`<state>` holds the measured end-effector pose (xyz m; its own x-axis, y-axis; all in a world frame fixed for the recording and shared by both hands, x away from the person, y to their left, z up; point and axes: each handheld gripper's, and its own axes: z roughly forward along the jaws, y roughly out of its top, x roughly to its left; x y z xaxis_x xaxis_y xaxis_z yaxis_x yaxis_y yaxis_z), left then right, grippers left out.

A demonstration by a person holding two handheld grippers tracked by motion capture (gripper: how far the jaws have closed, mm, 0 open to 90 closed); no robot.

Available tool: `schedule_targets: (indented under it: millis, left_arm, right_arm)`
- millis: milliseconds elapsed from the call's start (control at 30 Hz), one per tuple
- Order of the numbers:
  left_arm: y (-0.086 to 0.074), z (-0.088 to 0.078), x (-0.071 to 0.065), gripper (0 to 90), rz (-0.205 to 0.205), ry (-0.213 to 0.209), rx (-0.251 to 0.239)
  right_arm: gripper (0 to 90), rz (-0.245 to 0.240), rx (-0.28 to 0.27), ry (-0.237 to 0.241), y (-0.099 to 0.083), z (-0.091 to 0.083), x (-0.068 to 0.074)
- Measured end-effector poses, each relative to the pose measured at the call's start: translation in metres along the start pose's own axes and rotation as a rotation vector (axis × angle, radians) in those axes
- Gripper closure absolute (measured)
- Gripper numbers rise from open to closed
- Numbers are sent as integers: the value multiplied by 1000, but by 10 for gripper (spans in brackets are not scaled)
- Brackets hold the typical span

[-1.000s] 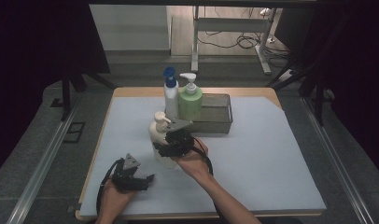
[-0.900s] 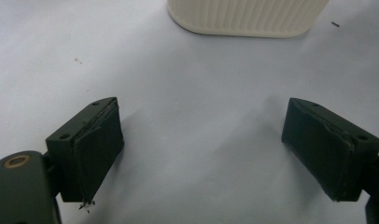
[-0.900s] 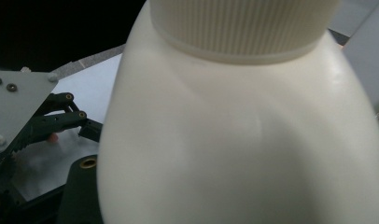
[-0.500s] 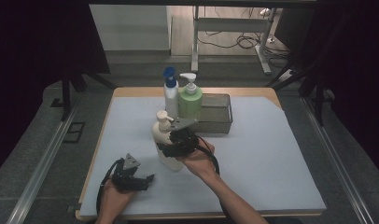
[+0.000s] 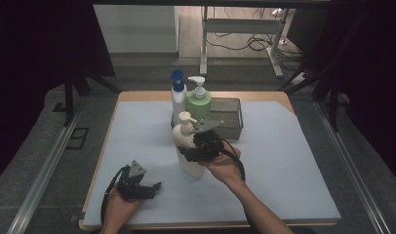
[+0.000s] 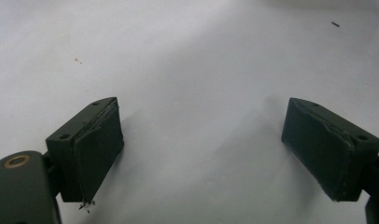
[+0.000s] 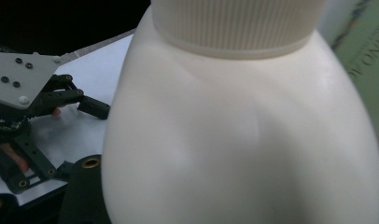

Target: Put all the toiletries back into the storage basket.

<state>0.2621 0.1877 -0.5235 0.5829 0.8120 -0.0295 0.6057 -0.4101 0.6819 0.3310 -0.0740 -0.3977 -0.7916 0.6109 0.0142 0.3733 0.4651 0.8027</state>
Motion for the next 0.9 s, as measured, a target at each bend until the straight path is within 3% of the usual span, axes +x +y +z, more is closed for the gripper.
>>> schedule_targets:
  millis: [900]
  left_arm:
    - [0,0,0,122,0,1,0]
  right_arm:
    - [367,77,-16,-115,-4,-72,-59]
